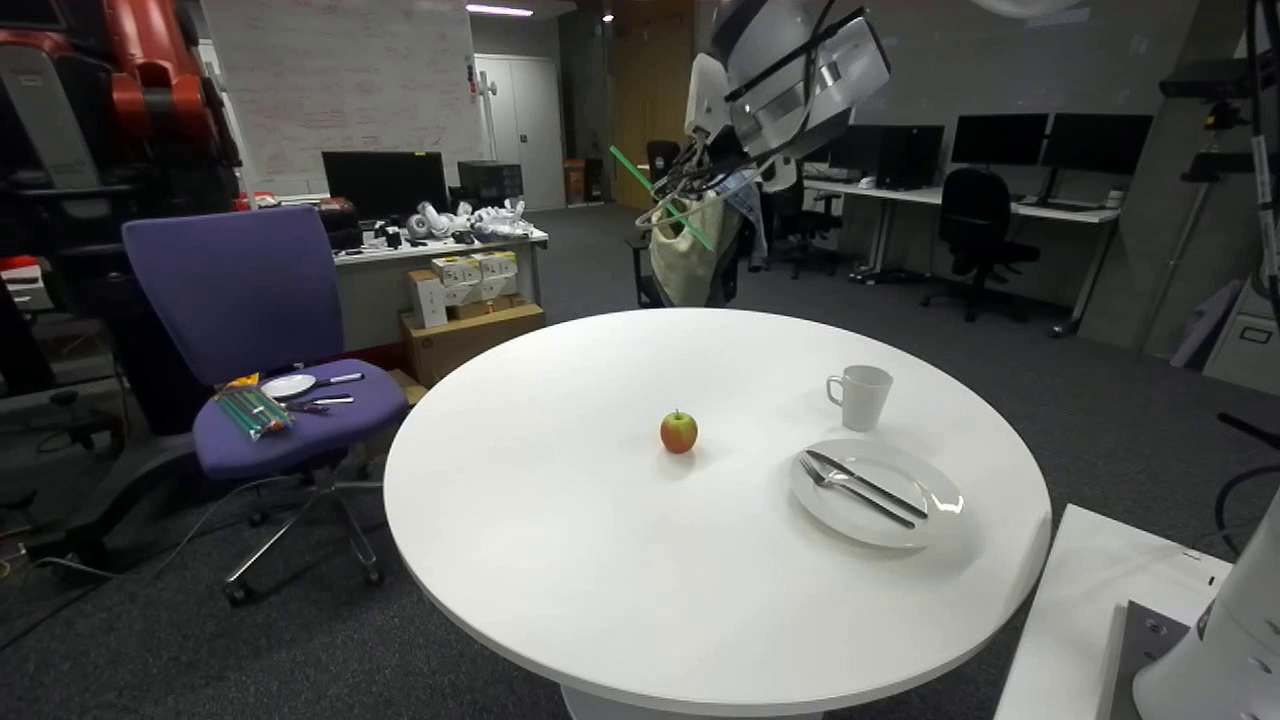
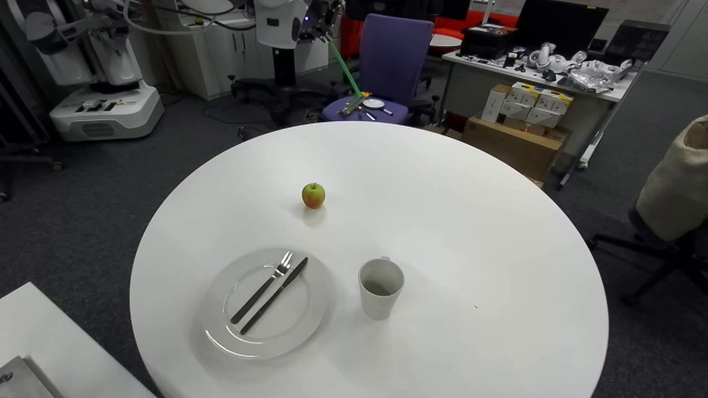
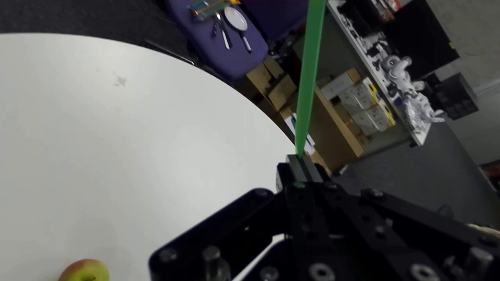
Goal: Put the green straw in the mug.
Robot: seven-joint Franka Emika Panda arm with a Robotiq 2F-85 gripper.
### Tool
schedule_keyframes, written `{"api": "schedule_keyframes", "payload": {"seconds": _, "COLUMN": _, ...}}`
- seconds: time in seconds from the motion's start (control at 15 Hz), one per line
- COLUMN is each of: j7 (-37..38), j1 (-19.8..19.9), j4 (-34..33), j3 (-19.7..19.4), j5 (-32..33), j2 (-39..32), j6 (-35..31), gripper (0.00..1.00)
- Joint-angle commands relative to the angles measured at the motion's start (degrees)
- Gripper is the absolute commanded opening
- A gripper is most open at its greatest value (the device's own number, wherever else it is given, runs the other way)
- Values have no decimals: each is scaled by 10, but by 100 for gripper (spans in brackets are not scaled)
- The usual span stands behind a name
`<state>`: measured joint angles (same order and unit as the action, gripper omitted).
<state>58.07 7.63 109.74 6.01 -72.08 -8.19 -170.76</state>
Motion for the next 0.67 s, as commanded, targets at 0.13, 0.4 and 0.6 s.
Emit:
{"api": "schedule_keyframes", "payload": {"seconds": 0.13, "j7": -201, "j1": 126, "j4": 26, "j3": 15, "j5": -188, "j2": -36, "j6": 263, "gripper": 0}}
{"api": "schedule_keyframes", "payload": {"seconds": 0.4, "j7": -205, "j1": 195, "j4": 40, "j3": -18, "j5": -97, "j2": -115, "j6": 462, "gripper": 0}}
{"api": "schedule_keyframes", "payload": {"seconds": 0.6, "j7": -190, "j1": 157, "j4": 16, "j3": -111, "j5": 1, "j2": -162, "j6": 590, "gripper": 0}}
